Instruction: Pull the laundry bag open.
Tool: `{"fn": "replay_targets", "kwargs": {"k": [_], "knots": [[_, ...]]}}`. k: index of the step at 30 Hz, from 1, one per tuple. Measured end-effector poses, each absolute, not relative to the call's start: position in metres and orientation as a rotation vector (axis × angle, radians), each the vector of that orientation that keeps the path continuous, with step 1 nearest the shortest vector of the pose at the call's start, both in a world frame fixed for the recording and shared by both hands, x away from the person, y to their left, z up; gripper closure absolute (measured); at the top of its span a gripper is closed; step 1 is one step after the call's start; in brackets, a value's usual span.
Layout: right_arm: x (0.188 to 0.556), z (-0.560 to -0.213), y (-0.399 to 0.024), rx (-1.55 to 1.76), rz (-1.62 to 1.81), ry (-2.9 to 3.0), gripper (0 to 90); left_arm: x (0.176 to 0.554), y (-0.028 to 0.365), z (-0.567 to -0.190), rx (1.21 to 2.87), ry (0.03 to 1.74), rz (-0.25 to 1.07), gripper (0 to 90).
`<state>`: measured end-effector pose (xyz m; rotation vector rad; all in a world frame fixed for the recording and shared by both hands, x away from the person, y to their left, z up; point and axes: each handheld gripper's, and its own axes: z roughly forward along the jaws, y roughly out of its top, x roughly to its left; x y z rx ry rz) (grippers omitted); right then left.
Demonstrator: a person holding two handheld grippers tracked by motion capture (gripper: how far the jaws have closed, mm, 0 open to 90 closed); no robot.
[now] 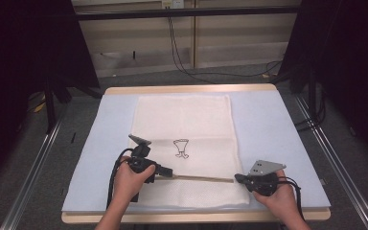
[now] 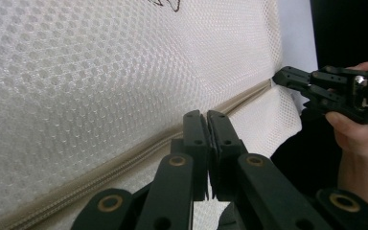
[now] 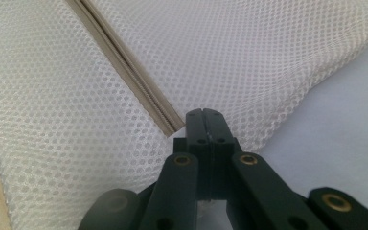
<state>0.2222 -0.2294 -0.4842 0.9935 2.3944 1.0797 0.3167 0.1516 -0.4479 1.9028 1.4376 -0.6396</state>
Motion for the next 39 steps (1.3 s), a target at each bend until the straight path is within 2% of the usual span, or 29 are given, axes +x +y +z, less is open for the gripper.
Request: {"fn": "replay_targets", "kwargs": {"k": [39], "knots": [[0.223,-0.484,-0.230,0.994,1.083,2.395,90.0,0.316,0.177,-0.448,1.872,1.459,-0.646,87.8]]}}
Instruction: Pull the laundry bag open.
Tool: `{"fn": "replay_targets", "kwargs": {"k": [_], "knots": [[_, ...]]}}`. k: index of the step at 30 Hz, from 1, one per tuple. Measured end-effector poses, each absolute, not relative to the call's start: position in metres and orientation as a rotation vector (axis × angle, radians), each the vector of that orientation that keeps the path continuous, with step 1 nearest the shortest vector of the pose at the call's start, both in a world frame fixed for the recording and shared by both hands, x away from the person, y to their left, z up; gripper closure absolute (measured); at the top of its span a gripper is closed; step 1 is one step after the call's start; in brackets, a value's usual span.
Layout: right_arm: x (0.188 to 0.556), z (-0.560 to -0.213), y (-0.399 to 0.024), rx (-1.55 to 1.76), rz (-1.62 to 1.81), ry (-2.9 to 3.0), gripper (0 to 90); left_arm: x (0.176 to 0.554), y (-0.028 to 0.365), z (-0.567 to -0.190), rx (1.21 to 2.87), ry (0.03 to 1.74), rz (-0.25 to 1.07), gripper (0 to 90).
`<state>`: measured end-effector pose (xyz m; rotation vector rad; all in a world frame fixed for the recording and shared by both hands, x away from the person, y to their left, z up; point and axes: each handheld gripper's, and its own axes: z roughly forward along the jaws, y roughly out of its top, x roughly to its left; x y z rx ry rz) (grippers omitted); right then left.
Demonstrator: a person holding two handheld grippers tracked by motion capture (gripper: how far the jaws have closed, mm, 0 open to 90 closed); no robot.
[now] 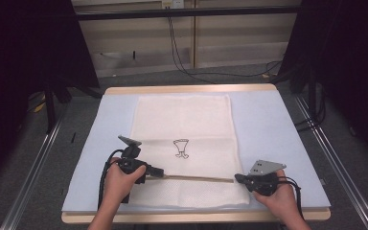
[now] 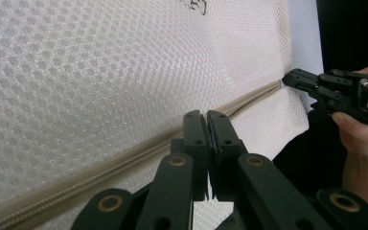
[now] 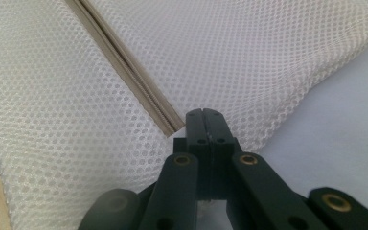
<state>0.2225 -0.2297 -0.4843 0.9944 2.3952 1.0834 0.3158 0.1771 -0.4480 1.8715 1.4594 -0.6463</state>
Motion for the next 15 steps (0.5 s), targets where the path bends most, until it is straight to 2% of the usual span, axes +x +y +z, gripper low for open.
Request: {"fn": "replay_targets", "kwargs": {"k": [15], "knots": [[0.223,-0.484,-0.230,0.996,1.078,2.396,90.0,0.315,0.189,-0.448,1.859,1.476,-0.636,87.7]]}}
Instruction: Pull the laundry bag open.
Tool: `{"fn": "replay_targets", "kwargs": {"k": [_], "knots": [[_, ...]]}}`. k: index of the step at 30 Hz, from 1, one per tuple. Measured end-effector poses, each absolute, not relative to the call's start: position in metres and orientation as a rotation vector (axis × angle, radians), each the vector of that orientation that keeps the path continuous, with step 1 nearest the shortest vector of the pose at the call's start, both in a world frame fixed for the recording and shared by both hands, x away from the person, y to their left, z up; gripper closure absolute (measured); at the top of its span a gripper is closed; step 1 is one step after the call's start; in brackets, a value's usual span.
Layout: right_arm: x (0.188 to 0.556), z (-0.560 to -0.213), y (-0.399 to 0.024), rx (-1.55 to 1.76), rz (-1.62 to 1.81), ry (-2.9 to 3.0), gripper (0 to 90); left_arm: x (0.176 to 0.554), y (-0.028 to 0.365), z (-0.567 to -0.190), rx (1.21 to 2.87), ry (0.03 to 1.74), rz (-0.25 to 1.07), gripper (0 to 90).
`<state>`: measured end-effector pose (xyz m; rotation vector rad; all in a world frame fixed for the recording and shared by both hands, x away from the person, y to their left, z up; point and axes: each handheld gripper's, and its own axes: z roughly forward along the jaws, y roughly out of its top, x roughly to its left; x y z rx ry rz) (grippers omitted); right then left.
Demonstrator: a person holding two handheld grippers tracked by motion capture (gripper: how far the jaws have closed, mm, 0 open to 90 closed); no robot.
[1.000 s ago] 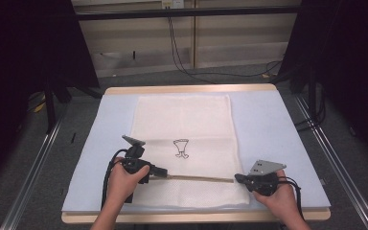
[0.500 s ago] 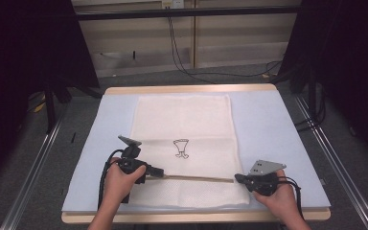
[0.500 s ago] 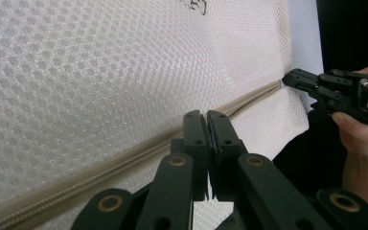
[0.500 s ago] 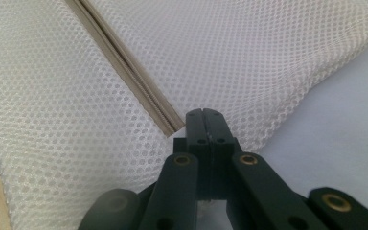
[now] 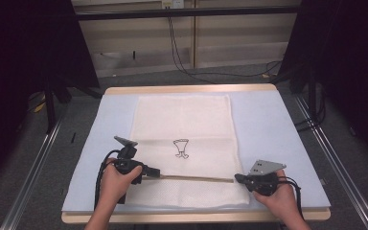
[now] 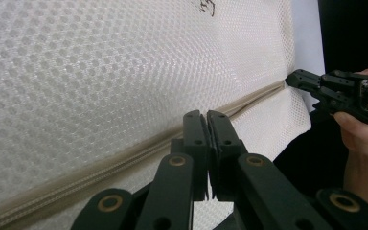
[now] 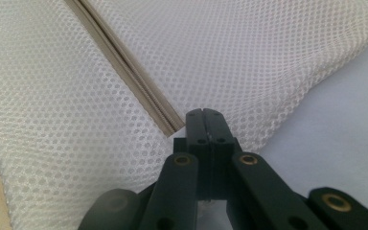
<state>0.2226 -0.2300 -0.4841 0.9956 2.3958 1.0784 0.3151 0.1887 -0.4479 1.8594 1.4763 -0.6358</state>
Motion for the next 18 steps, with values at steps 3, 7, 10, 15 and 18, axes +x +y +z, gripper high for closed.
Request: {"fn": "replay_targets", "kwargs": {"k": [3,7,10,15,18], "knots": [[0.223,-0.484,-0.230,0.993,1.077,2.396,90.0,0.315,0.191,-0.448,1.854,1.472,-0.639,87.7],[0.223,-0.484,-0.230,0.992,1.078,2.397,90.0,0.315,0.193,-0.447,1.858,1.481,-0.621,87.8],[0.223,-0.484,-0.230,0.991,1.080,2.400,90.0,0.314,0.199,-0.447,1.856,1.469,-0.627,87.7],[0.224,-0.484,-0.230,0.995,1.086,2.405,90.0,0.312,0.207,-0.446,1.850,1.475,-0.633,87.7],[0.223,-0.484,-0.231,0.999,1.090,2.403,90.0,0.312,0.208,-0.446,1.851,1.473,-0.627,87.7]]}}
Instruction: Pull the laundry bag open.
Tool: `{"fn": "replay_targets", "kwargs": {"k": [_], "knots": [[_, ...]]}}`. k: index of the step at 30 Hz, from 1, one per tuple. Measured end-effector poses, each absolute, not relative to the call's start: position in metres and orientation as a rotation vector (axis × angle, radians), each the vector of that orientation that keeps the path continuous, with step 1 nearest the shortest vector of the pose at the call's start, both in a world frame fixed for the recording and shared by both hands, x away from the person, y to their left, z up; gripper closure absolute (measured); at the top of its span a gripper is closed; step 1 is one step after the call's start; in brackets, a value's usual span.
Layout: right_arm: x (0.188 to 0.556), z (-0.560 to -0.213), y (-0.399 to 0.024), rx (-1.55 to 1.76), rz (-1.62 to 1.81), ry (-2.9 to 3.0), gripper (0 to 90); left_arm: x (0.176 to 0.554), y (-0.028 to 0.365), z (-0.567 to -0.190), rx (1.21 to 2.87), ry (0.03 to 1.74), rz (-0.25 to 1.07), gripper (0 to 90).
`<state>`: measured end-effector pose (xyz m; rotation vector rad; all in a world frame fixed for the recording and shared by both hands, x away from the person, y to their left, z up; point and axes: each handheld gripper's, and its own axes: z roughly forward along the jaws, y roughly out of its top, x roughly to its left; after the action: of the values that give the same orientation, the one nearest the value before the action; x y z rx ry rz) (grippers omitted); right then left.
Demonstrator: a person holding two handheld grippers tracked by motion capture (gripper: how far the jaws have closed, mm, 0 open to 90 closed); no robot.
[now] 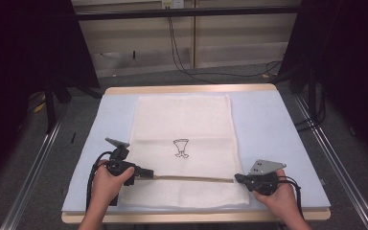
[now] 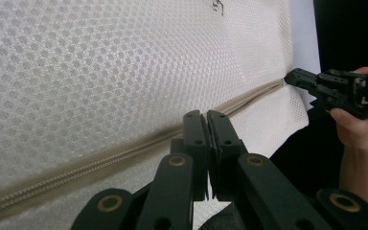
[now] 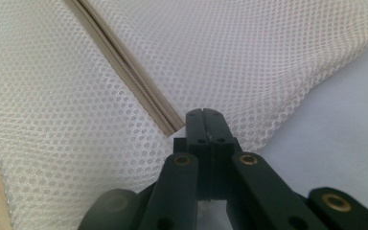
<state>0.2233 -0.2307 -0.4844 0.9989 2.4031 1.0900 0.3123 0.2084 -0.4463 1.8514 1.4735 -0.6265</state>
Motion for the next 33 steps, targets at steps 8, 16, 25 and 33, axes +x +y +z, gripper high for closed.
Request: {"fn": "replay_targets", "kwargs": {"k": [8,16,25,33], "knots": [[0.223,-0.484,-0.230,1.003,1.084,2.403,90.0,0.311,0.219,-0.445,1.830,1.489,-0.615,87.7],[0.223,-0.484,-0.230,1.002,1.086,2.402,90.0,0.310,0.236,-0.445,1.808,1.523,-0.606,87.7],[0.223,-0.484,-0.230,0.999,1.082,2.400,90.0,0.309,0.253,-0.447,1.787,1.544,-0.590,87.7],[0.223,-0.484,-0.230,1.001,1.086,2.399,90.0,0.309,0.267,-0.448,1.758,1.567,-0.588,87.7]]}}
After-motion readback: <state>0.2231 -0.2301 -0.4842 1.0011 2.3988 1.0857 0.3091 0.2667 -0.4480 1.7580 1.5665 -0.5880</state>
